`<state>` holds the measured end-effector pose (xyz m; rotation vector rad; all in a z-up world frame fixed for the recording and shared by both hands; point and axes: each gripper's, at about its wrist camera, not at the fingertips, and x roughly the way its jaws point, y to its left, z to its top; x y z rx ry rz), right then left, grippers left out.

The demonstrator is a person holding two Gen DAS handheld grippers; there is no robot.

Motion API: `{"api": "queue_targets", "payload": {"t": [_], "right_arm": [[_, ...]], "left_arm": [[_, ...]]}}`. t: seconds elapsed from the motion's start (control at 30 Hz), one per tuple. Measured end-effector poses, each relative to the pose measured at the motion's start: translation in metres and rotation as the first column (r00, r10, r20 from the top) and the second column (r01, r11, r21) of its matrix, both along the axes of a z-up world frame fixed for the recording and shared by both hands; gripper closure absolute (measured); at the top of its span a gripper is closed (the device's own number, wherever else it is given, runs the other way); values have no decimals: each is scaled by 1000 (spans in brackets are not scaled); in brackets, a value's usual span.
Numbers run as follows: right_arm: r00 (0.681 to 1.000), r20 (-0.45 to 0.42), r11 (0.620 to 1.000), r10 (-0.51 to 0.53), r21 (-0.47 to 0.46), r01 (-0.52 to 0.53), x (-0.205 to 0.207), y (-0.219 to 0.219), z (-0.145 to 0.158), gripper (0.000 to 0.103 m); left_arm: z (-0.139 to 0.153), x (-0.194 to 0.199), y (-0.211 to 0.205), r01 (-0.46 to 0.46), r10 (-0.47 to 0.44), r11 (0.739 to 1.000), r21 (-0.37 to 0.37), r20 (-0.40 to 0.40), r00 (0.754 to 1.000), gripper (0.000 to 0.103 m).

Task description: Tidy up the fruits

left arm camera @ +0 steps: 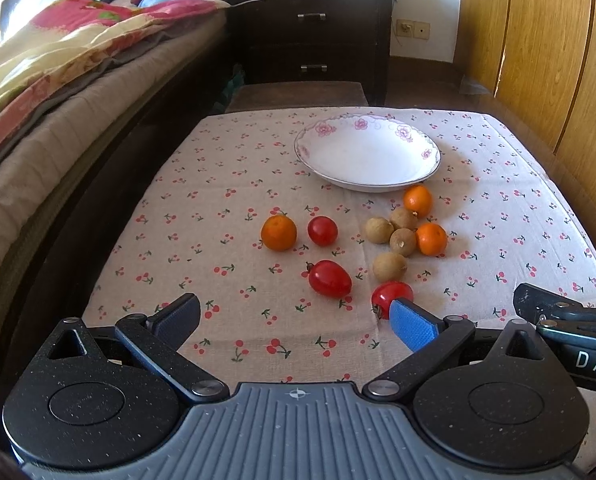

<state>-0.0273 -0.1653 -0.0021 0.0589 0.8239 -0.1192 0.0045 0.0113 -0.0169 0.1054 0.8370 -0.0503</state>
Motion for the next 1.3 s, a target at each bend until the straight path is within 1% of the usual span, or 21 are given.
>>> {"api": "queue_targets", "payload": {"t": [0.23, 0.43, 0.47, 0.53, 0.67, 0.73, 0.8, 0.93, 1.0, 1.07, 1.13, 1.17, 1.2, 1.3], "right_arm": [[999, -31, 999, 25, 21, -25, 7, 4, -6, 0], [996, -40, 997, 73, 18, -73, 14, 13, -10, 0], [995, -44, 996, 88, 18, -87, 16, 15, -11, 1], [992, -47, 993, 116, 33, -115, 21, 19, -12, 5], [983, -45, 983, 176, 65, -173, 31, 32, -15, 14], [978, -49, 976, 202, 87, -198, 36, 38, -18, 19], [971, -59, 967, 233, 117, -225, 43, 44, -21, 27], [959, -83, 956, 271, 137, -258, 57, 54, -30, 32], [950, -105, 948, 294, 161, -276, 62, 57, -36, 45], [941, -125, 940, 316, 178, -292, 67, 62, -43, 54], [934, -151, 940, 323, 164, -299, 70, 66, -51, 59], [932, -161, 940, 326, 159, -301, 71, 67, -53, 65], [930, -166, 939, 329, 159, -304, 71, 67, -55, 68], [926, -159, 934, 343, 158, -319, 70, 63, -56, 73]], "left_arm": [[-4, 3, 3, -3, 3, 1000, 2, -12, 1000, 1], [-9, 5, 15, 3, -3, 1000, -13, -19, 1000, 0], [-10, 5, 17, 3, -3, 1000, -15, -22, 1000, 0], [-12, 6, 22, 4, -5, 1000, -14, -23, 1000, 0], [-15, 6, 31, -6, 7, 1000, 11, -22, 1000, 0], [-17, 8, 36, -19, 20, 1000, 21, -29, 999, 1], [-19, 9, 42, -32, 33, 999, 19, -39, 999, 1], [-24, 12, 53, -58, 59, 998, 19, -54, 997, 1], [-26, 12, 57, -53, 53, 999, 4, -65, 996, 1], [-27, 12, 58, -51, 50, 999, -4, -68, 996, 1], [-28, 13, 58, -51, 50, 999, -2, -67, 996, 1], [-28, 13, 57, -47, 47, 999, -4, -68, 997, 1], [-29, 14, 56, -43, 42, 999, -6, -69, 997, 1], [-33, 16, 54, -30, 30, 1000, 0, -82, 996, 1]]}}
